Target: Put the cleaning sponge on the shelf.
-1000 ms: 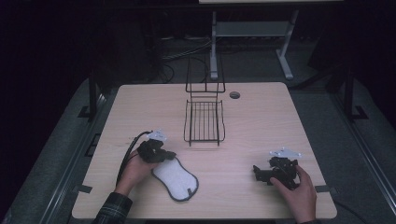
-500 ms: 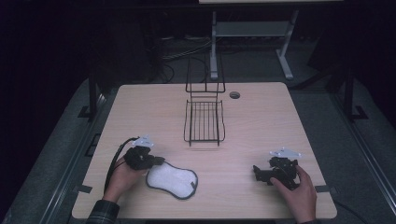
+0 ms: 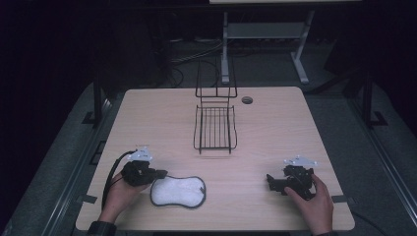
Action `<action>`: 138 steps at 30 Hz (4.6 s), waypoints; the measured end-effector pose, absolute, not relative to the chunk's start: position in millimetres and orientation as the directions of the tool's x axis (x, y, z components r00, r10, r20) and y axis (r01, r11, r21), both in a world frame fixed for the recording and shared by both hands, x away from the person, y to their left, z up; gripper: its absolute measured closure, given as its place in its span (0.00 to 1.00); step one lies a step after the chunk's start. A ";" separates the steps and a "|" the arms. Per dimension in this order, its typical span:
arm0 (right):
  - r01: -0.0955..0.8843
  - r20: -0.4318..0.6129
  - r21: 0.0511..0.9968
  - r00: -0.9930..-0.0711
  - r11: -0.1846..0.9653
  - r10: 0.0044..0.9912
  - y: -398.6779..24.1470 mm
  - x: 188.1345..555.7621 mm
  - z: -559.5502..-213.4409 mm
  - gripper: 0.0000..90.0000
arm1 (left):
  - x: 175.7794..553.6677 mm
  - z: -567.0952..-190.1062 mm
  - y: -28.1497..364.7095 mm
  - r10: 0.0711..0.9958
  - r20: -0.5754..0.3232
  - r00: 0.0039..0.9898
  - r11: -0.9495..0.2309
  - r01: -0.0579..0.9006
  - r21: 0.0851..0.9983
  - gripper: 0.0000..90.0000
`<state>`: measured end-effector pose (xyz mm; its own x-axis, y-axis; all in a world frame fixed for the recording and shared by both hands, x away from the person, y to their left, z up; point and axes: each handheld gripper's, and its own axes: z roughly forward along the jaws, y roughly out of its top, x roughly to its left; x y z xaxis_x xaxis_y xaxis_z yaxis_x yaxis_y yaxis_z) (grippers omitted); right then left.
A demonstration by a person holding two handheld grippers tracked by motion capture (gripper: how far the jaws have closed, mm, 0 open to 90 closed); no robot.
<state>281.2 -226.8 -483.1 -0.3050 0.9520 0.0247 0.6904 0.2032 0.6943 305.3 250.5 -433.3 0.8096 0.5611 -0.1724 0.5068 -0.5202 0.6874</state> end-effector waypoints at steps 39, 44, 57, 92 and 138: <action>0.691 0.025 0.694 -0.305 0.203 0.952 -226.8 281.2 -483.1 0.00 | 330.0 -447.8 180.9 0.471 -0.162 0.867 -0.593 0.446 0.670 1.00; 0.691 0.025 0.694 -0.305 0.203 0.952 -226.8 281.2 -483.1 0.00 | 335.3 -448.2 181.1 0.478 -0.164 0.863 -0.584 0.451 0.674 1.00; 0.690 0.025 0.694 -0.305 0.203 0.952 -226.8 281.2 -483.1 0.00 | 330.0 -435.5 195.3 0.486 -0.179 0.855 -0.548 0.458 0.700 0.99; 0.690 0.025 0.694 -0.306 0.203 0.952 -226.8 281.1 -483.1 0.00 | 309.7 -446.7 220.0 0.534 -0.133 0.835 -0.571 0.472 0.672 0.14; 0.690 0.025 0.694 -0.306 0.204 0.952 -226.8 281.1 -483.1 0.00 | 306.6 -457.0 202.4 0.462 -0.078 0.884 -0.688 0.412 0.597 0.24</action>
